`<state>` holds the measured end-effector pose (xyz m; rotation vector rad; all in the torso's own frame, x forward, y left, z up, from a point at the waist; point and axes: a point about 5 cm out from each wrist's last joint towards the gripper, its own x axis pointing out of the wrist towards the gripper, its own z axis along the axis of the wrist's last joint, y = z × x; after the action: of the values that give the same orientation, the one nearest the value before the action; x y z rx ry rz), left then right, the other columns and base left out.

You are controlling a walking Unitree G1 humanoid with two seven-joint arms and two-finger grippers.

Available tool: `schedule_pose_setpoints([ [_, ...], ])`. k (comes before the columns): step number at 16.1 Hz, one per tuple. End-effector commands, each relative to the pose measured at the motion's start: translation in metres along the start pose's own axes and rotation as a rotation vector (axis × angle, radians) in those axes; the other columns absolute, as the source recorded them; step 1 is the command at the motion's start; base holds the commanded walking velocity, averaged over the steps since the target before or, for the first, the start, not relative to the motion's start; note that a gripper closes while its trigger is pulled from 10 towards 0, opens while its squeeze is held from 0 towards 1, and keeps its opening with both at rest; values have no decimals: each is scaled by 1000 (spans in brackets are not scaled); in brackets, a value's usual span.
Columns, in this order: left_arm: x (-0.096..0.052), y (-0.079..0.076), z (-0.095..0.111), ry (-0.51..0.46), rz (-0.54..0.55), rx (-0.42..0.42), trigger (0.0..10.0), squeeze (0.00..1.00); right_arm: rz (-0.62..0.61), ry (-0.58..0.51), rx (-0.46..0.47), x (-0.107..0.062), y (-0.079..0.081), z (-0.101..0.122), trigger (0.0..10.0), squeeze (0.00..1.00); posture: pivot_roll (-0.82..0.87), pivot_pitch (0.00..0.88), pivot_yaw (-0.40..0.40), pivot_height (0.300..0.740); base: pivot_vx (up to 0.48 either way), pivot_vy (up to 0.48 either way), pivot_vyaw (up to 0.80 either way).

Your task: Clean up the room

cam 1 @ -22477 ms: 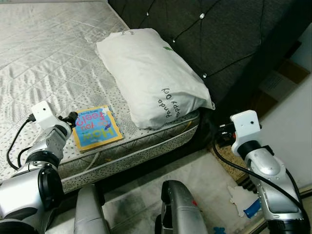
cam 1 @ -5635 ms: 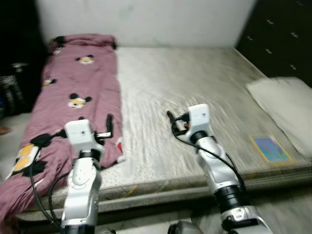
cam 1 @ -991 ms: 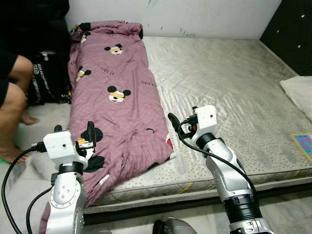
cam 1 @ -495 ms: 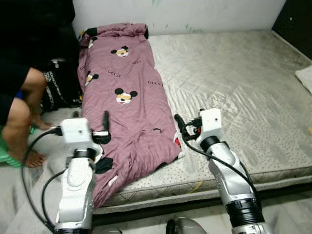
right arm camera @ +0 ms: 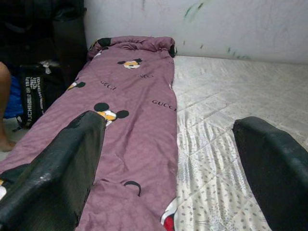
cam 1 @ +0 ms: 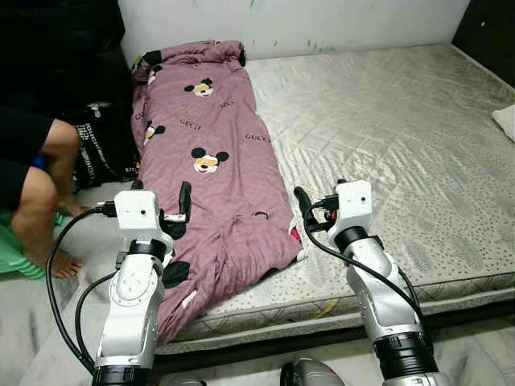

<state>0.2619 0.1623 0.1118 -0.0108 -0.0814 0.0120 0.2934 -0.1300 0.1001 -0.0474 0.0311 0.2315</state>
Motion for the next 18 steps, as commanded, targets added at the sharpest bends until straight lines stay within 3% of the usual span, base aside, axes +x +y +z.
schedule_pose_setpoints([
  [1, -2, 6, 1, -2, 17, 11, 10000, 0, 6, -17, -11, 4, 3, 6, 10000, 0, -26, 0, 26, 740, 0, 0, 0],
  [11, -8, 11, 1, 0, 79, -12, 10000, 0, 19, -28, -2, 9, 2, 10, 10000, 0, -8, 0, -23, 740, 0, 0, 0],
  [18, -10, 10, 0, 9, 88, -28, 10000, 0, 34, -29, 3, 9, 2, 11, 10000, 0, -13, 0, -26, 682, 0, 0, 0],
])
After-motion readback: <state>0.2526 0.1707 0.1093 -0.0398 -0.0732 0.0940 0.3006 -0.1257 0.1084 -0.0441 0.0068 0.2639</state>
